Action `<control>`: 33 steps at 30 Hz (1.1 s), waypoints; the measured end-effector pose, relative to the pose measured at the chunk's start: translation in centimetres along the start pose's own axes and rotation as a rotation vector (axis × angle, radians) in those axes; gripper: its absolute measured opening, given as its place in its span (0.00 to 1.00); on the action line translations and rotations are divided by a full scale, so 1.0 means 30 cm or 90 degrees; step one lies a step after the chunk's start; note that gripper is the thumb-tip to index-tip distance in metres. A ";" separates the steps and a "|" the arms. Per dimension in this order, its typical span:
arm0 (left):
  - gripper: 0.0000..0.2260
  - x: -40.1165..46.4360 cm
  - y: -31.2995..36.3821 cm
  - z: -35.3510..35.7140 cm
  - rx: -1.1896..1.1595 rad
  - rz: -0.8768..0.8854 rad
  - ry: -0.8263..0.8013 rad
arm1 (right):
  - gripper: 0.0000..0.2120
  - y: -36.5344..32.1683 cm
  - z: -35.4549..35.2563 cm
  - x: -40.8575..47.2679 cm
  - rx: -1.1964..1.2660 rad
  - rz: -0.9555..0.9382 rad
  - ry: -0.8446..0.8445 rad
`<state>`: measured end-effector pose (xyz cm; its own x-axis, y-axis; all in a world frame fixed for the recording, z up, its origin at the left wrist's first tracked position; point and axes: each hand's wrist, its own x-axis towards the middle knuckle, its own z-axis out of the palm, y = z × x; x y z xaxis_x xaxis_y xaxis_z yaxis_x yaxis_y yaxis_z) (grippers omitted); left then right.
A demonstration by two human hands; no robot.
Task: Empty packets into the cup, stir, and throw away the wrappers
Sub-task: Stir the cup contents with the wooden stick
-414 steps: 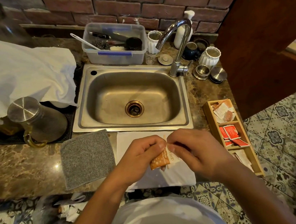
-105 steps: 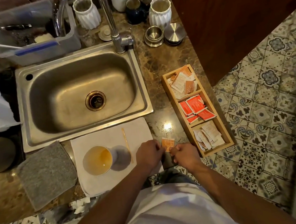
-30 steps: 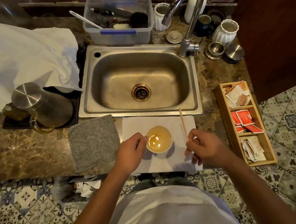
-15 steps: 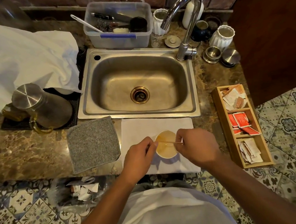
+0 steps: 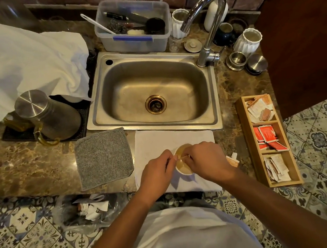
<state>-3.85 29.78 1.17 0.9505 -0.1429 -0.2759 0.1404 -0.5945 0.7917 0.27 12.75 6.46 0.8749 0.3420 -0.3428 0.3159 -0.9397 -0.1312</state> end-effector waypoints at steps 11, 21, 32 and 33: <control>0.13 0.005 0.002 -0.030 -0.122 -0.084 0.011 | 0.14 -0.015 0.002 0.038 -0.065 0.044 0.027; 0.13 0.015 -0.015 -0.019 -0.179 -0.093 0.021 | 0.11 -0.032 -0.025 0.048 -0.037 0.013 -0.111; 0.14 0.018 -0.031 -0.021 -0.200 -0.096 0.016 | 0.15 -0.019 -0.038 0.083 -0.030 -0.006 0.047; 0.13 0.017 -0.031 -0.021 -0.201 -0.096 0.016 | 0.13 -0.021 -0.040 0.078 -0.065 -0.035 0.042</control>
<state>-3.31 30.75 0.64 0.9186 -0.0497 -0.3920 0.3549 -0.3324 0.8738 2.56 14.13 6.86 0.8764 0.3948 -0.2758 0.3968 -0.9165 -0.0512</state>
